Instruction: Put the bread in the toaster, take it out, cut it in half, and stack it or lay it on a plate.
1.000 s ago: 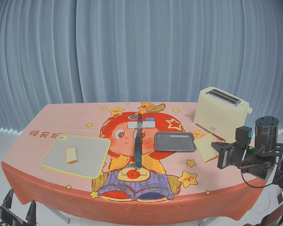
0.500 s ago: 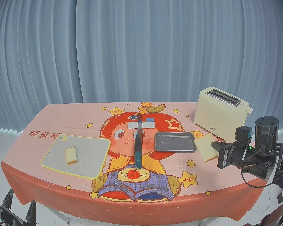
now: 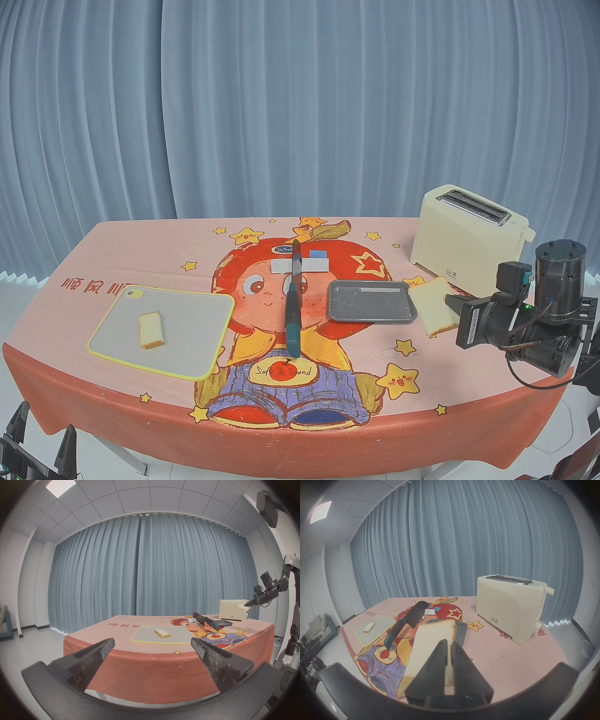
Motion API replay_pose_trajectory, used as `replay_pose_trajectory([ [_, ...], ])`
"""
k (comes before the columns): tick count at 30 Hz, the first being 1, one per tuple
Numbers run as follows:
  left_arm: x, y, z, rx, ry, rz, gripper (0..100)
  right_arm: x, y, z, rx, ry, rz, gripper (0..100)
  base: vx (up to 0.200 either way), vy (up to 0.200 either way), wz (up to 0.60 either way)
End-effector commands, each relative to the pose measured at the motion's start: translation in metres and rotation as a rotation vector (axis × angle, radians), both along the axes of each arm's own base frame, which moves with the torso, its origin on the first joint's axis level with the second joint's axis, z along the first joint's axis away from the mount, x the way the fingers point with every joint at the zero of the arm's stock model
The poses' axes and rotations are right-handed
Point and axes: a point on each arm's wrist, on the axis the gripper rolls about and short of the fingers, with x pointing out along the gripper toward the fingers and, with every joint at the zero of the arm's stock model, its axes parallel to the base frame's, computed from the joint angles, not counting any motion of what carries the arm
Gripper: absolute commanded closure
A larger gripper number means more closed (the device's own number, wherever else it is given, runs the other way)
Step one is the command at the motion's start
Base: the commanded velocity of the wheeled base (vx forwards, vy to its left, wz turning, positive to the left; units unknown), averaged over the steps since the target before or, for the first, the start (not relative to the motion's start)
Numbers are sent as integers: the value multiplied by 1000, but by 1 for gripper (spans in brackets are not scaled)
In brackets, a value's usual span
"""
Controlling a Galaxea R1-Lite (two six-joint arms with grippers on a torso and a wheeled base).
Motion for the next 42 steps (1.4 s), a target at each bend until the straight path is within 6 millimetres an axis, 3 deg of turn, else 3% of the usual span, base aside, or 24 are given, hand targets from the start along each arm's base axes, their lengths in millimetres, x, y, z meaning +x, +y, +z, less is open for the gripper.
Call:
replay_pose_trajectory([
  [1,1,0,-5,0,7,1,0,5,3,-4,-8,16,-4,100,0,0,0],
  [15,1,0,-5,0,7,1,0,21,4,-11,10,49,-58,100,0,0,0],
  [20,1,0,-5,0,7,1,0,39,8,-22,-6,79,-82,100,0,0,0],
  [28,1,0,-5,0,7,1,0,57,20,-19,40,72,-97,100,0,0,0],
  [42,1,0,-5,0,7,1,0,95,44,-33,25,82,-103,100,0,0,0],
])
